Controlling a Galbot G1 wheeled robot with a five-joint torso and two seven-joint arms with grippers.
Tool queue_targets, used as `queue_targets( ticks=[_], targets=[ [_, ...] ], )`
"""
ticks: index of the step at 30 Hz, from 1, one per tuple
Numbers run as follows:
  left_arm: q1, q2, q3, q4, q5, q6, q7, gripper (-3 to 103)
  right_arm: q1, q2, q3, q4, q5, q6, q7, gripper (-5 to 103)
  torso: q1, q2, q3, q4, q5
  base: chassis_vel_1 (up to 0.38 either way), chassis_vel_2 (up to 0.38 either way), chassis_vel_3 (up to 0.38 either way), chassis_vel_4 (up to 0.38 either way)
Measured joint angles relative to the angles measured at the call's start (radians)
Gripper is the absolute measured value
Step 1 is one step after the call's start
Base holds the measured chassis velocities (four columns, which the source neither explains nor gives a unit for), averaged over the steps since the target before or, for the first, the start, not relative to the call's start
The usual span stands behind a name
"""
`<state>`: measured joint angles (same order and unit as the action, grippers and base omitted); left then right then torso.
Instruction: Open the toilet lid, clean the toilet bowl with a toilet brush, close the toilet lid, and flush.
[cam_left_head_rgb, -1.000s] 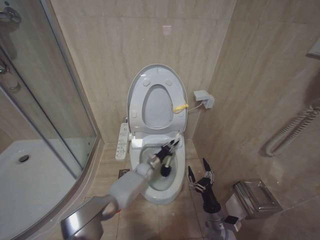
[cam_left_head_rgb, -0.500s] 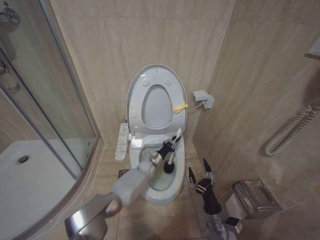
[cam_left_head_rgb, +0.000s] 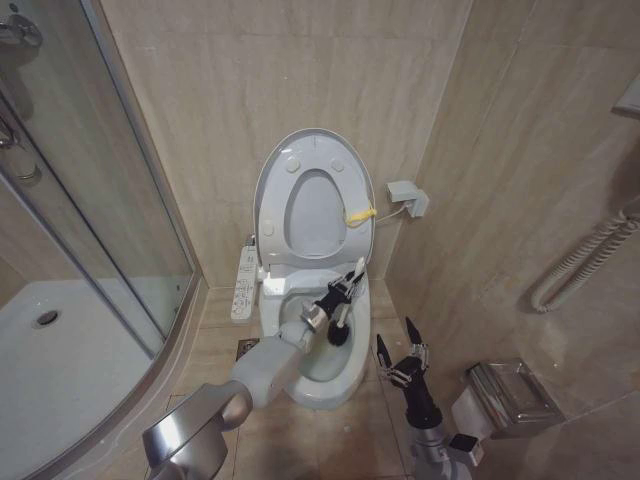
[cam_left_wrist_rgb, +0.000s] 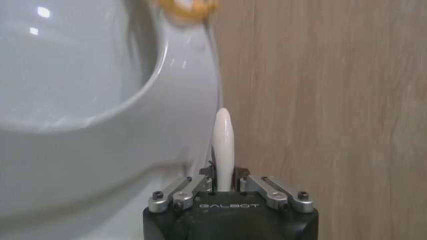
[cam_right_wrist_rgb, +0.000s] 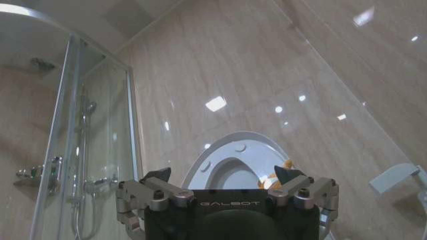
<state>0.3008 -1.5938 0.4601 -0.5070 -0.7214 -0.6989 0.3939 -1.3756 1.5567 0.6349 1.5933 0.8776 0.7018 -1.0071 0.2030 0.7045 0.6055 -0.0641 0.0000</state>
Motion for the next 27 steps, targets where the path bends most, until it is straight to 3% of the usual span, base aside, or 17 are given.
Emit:
queue_targets(
  ticks=[6,13,22,27],
  targets=[
    [0.019,0.029,-0.003,0.002,0.022,-0.01,0.0,18,-0.005,-0.005,0.004,0.001,0.01,0.0,-0.006,100,0.0,0.0,0.0,0.0011,0.0002,0.0,0.0,0.0,0.0],
    [-0.019,-0.015,-0.01,-0.023,-0.001,-0.028,0.007,18,-0.006,-0.004,0.003,0.006,0.011,0.0,-0.006,100,0.0,0.0,0.0,-0.0011,-0.0001,0.0,0.0,0.0,0.0],
    [0.025,0.025,-0.02,0.016,0.032,-0.032,0.006,18,-0.007,-0.008,0.004,0.009,0.012,0.0,-0.006,100,0.0,0.0,0.0,0.001,0.0001,0.0,0.0,0.0,0.0],
    [0.003,0.011,-0.02,-0.022,0.003,-0.038,0.009,18,-0.004,-0.005,0.004,0.006,0.011,0.0,-0.006,100,0.0,0.0,0.0,0.0,0.0,0.0,0.0,0.0,0.0]
  ],
)
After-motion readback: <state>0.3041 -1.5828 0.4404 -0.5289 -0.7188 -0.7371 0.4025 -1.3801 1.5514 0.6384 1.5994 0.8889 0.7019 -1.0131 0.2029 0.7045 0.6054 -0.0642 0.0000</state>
